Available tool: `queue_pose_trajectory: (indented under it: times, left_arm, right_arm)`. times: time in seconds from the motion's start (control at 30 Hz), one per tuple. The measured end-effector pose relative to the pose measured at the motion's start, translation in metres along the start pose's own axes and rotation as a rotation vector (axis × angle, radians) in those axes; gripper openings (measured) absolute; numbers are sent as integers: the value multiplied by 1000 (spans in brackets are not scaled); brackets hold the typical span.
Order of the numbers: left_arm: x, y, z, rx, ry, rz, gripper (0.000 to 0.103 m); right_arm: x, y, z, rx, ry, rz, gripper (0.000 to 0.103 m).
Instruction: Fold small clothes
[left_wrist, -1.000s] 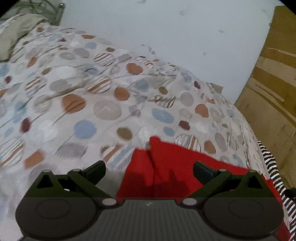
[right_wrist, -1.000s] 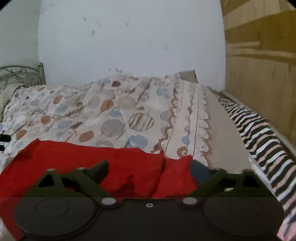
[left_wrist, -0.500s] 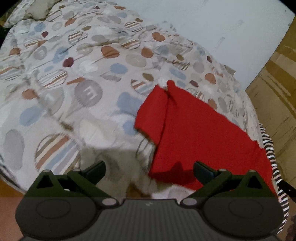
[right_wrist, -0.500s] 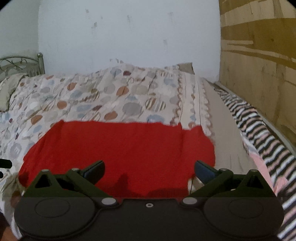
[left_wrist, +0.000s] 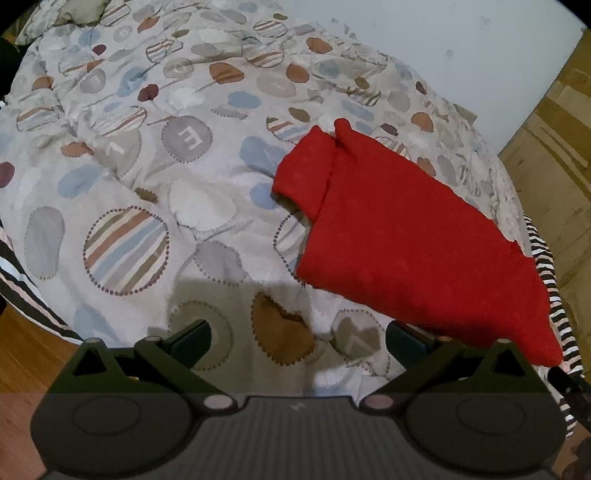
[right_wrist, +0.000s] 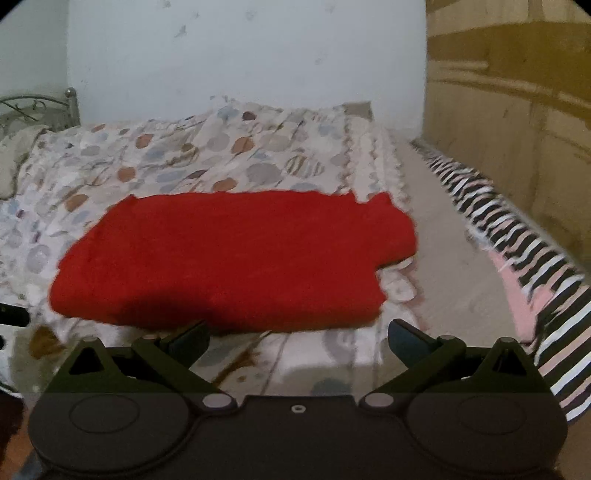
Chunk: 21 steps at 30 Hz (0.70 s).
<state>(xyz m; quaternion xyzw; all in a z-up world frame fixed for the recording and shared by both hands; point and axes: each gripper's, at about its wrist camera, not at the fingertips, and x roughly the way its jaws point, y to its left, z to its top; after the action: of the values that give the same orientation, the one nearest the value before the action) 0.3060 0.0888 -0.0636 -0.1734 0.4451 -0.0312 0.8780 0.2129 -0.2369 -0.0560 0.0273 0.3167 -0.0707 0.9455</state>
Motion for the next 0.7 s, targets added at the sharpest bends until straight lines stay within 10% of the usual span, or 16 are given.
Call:
queue_pose_trajectory:
  times: [0.7]
  left_arm:
    - [38,-2,15,-27,56,46,102]
  right_arm:
    - [56,35,52,-143,-145,60,102]
